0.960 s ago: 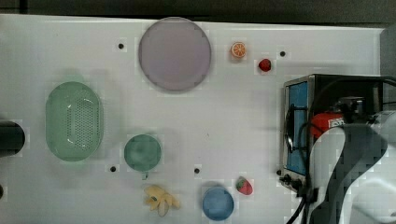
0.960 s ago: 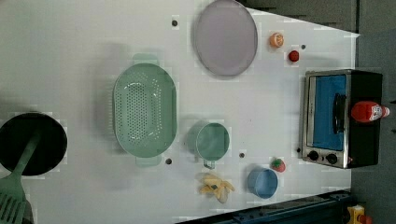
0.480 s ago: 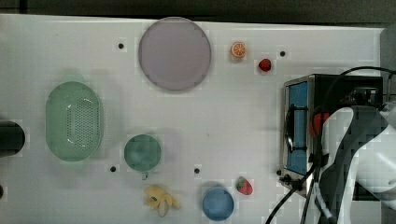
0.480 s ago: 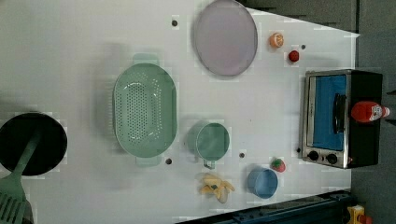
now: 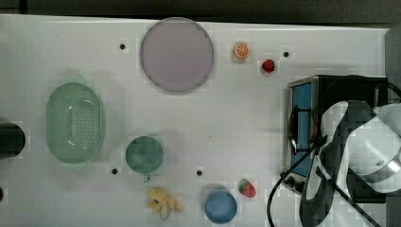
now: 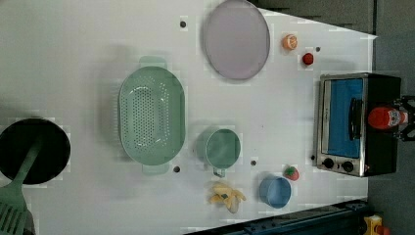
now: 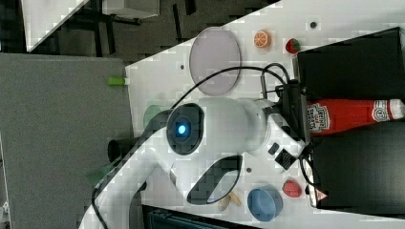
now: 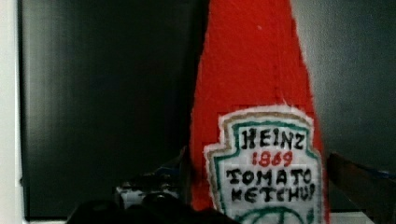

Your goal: Pick Ketchup from oven and place it on table.

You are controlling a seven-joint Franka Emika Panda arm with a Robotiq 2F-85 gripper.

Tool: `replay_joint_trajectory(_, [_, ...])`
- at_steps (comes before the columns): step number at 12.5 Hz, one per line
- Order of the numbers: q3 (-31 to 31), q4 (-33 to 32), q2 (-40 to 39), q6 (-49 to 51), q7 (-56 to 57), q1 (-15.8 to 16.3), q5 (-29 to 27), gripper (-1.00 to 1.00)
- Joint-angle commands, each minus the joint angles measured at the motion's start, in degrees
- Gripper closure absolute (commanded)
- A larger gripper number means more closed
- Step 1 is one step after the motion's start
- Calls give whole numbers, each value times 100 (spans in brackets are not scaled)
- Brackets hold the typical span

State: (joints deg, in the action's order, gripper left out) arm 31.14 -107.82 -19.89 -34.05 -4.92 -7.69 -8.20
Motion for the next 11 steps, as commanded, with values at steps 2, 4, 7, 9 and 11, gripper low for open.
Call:
replay_joint_trajectory(2, [-47,86,106,-149,-43,-54,-272,-91])
replay_joint_trajectory(4, [-46,41,107,-227,-43,-53,-272,-43])
replay_joint_trajectory(7, [-33,62,130,-232,-43,-50,-272,-26])
replay_joint_trajectory(9, [-22,245,171,-218,-43,-47,-252,-27])
replay_joint_trajectory(11, [-38,613,325,-29,-37,13,-133,-27])
